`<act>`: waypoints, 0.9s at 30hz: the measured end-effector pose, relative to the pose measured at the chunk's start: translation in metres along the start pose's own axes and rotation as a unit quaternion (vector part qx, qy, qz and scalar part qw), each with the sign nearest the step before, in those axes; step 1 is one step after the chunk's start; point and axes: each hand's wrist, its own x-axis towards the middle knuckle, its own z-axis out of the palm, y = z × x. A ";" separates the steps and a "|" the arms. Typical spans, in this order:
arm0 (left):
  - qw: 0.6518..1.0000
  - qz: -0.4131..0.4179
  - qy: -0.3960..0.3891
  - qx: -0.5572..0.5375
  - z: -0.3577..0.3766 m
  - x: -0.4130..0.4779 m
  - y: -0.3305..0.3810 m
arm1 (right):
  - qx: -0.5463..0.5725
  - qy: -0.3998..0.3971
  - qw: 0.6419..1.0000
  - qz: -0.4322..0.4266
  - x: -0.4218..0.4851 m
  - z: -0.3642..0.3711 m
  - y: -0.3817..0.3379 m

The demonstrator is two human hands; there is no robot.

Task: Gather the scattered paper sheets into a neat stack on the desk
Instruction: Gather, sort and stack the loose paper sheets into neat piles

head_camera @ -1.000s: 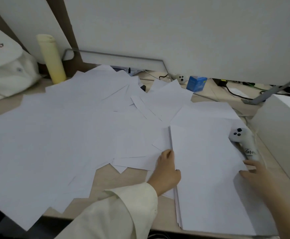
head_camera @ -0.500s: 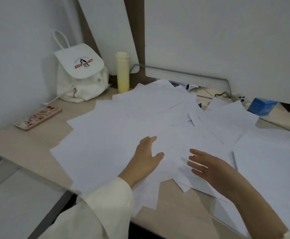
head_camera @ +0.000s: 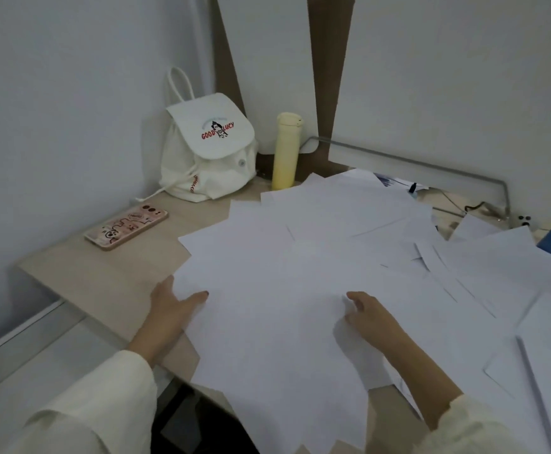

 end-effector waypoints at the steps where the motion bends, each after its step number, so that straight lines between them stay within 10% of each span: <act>1: 0.999 -0.013 -0.019 -0.047 0.002 -0.001 0.001 | 0.006 -0.009 1.000 -0.010 -0.002 0.002 -0.006; 6: 0.998 -0.008 -0.050 -0.033 -0.001 -0.005 0.001 | 0.171 -0.055 0.984 -0.003 -0.014 -0.007 -0.016; 10: 0.955 0.083 0.053 0.280 -0.014 -0.002 -0.006 | 0.090 0.098 0.988 0.075 -0.010 -0.038 0.020; 14: 0.910 0.101 -0.032 0.401 -0.002 -0.023 -0.029 | 0.107 0.100 0.975 0.165 -0.013 -0.050 0.044; 21: 0.898 0.133 -0.097 0.409 0.026 -0.046 -0.032 | 0.420 0.039 0.897 0.131 -0.015 -0.048 0.036; 27: 0.884 0.161 -0.157 0.409 0.026 -0.054 -0.033 | 0.336 -0.009 0.933 0.128 -0.015 -0.038 0.025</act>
